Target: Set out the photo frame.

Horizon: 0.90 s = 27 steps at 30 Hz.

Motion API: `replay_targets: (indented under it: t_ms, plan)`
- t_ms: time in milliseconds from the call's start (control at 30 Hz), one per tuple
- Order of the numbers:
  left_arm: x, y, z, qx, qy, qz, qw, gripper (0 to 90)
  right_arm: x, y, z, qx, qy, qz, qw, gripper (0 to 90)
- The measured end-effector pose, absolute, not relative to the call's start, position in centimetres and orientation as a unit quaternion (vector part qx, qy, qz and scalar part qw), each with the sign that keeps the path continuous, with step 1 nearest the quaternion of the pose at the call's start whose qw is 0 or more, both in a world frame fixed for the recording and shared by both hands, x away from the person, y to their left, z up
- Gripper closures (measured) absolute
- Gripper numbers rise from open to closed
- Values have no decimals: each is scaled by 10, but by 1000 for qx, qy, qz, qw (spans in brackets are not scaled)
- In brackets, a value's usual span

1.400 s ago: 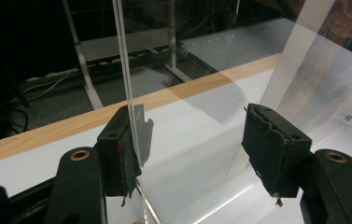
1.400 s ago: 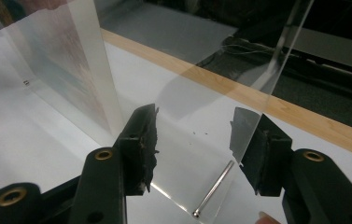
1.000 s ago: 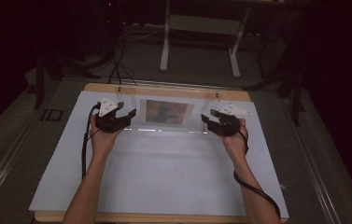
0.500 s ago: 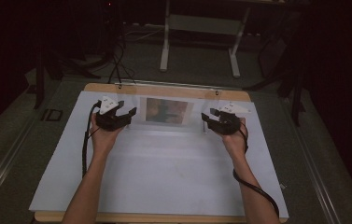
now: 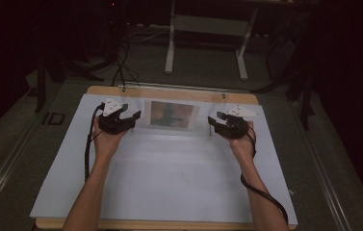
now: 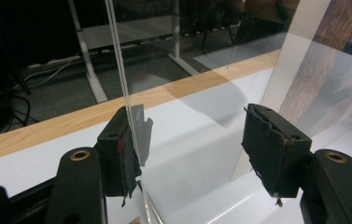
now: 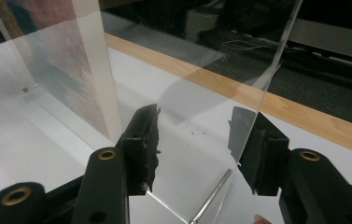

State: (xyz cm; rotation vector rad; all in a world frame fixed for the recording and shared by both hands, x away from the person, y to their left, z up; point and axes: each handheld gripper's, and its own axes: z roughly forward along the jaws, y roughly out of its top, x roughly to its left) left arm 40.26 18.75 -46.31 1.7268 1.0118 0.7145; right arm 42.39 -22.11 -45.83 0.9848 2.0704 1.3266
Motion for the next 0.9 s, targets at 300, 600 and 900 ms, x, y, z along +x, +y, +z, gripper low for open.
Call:
replay_targets:
  t_ms: [300, 600, 900]
  plan:
    - [403, 184, -461, 712, 418, 288, 485, 388, 422, -225, -457, 364, 755, 490, 241, 516]
    - [401, 182, -456, 712, 428, 276, 482, 389, 420, -228, -451, 367, 752, 494, 236, 516]
    - [395, 182, -449, 714, 441, 263, 475, 389, 416, -229, -446, 366, 753, 496, 231, 516]
